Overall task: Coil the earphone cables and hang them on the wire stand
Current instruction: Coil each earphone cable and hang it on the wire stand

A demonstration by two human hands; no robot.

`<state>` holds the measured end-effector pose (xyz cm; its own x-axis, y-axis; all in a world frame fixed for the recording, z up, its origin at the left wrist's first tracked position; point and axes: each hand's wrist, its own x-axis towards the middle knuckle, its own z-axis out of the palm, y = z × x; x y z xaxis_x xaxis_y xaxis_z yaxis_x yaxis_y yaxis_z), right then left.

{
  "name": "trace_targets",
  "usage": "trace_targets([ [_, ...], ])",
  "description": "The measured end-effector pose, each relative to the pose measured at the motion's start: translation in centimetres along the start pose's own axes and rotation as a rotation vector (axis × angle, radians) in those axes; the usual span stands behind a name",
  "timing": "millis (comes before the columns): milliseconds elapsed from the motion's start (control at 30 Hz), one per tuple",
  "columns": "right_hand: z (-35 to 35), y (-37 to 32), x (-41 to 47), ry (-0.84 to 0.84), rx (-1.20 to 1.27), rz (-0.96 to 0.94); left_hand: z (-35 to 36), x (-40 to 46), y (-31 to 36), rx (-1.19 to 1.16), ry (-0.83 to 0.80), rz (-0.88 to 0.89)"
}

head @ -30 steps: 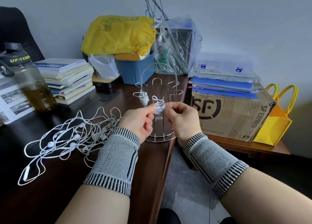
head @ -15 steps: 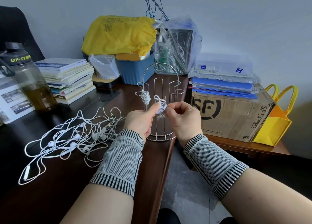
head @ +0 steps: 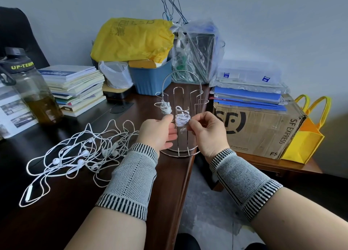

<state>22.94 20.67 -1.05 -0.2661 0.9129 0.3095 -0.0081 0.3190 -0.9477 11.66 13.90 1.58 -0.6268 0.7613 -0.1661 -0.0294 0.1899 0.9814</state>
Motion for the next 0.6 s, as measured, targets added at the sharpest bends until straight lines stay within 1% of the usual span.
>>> trace_targets([
  [67, -0.2, 0.0, 0.1, 0.002, -0.001, 0.025, 0.3, -0.3, 0.1, -0.009, -0.034, 0.010],
  [200, -0.2, 0.2, 0.3, -0.012, 0.056, 0.095, 1.2, -0.7, -0.5, 0.218, -0.008, 0.210],
  [300, -0.3, 0.2, 0.1, -0.003, 0.027, 0.070, 1.7, -0.6, -1.0, 0.262, 0.042, 0.298],
  [467, -0.5, 0.0, -0.3, 0.024, -0.111, -0.029, 1.9, -0.2, -1.6, 0.210, 0.055, 0.304],
  [600, -0.4, 0.0, -0.3, 0.021, -0.177, -0.050, 1.7, -0.2, -1.6, 0.178, 0.033, 0.301],
])
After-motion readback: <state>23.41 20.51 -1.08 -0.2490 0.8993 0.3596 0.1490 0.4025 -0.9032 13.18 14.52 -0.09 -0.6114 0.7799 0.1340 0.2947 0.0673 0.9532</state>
